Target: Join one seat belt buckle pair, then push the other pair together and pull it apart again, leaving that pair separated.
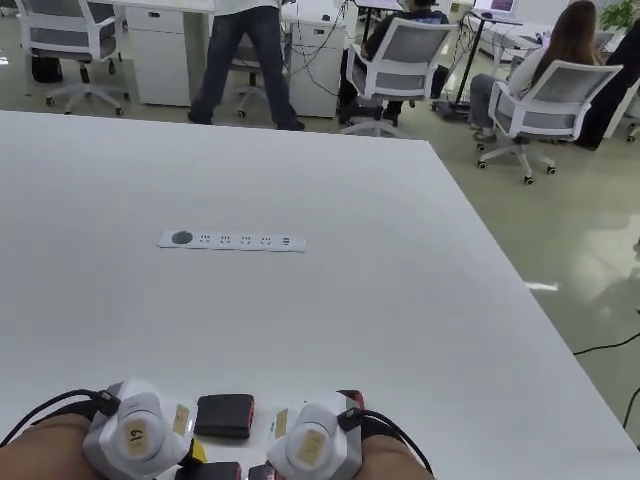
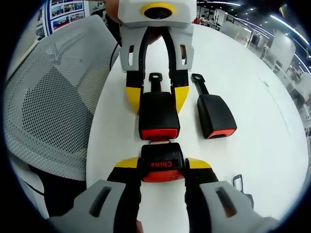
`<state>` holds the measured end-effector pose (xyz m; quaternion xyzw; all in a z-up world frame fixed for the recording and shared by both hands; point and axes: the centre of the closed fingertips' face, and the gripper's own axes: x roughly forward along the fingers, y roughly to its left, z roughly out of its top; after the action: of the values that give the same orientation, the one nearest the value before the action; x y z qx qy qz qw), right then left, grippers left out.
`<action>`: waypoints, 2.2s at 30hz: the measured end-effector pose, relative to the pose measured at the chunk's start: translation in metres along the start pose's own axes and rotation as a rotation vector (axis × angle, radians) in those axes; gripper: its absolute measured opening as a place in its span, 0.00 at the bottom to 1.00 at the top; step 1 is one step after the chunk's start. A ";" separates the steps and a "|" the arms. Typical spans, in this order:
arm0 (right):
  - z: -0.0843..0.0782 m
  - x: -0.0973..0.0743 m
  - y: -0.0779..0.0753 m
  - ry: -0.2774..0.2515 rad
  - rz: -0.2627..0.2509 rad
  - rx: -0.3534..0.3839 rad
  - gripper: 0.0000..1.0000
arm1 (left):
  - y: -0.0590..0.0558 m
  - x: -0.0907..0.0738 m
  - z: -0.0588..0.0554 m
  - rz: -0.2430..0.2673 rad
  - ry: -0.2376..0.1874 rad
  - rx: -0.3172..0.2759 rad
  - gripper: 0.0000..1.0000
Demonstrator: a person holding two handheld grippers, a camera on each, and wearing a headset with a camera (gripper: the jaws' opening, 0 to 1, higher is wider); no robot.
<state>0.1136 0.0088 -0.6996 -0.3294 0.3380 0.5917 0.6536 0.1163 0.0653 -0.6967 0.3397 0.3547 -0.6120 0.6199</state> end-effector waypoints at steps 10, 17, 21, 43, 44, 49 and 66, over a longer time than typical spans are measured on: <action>0.000 -0.002 -0.001 -0.002 0.002 0.000 0.33 | 0.000 0.001 0.001 0.016 -0.001 -0.012 0.33; 0.000 -0.004 -0.001 -0.009 0.000 0.009 0.33 | 0.001 0.001 0.001 0.009 0.001 -0.011 0.33; -0.001 -0.004 -0.002 -0.002 -0.002 0.014 0.33 | 0.001 0.001 0.002 0.019 -0.002 -0.028 0.33; -0.004 -0.003 -0.005 0.009 -0.015 -0.003 0.32 | 0.000 -0.001 0.004 0.041 0.016 -0.062 0.33; -0.004 -0.003 -0.005 0.008 -0.015 0.001 0.33 | 0.001 0.000 0.003 0.040 0.015 -0.063 0.33; -0.002 -0.004 -0.005 0.016 -0.009 0.026 0.34 | 0.001 0.001 0.005 0.040 0.036 -0.091 0.34; 0.022 -0.041 -0.016 -0.062 -0.032 0.019 0.35 | 0.020 -0.036 0.045 0.101 -0.083 -0.135 0.36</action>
<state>0.1273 0.0029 -0.6525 -0.3100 0.3178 0.5878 0.6763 0.1370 0.0462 -0.6427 0.2886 0.3516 -0.5682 0.6857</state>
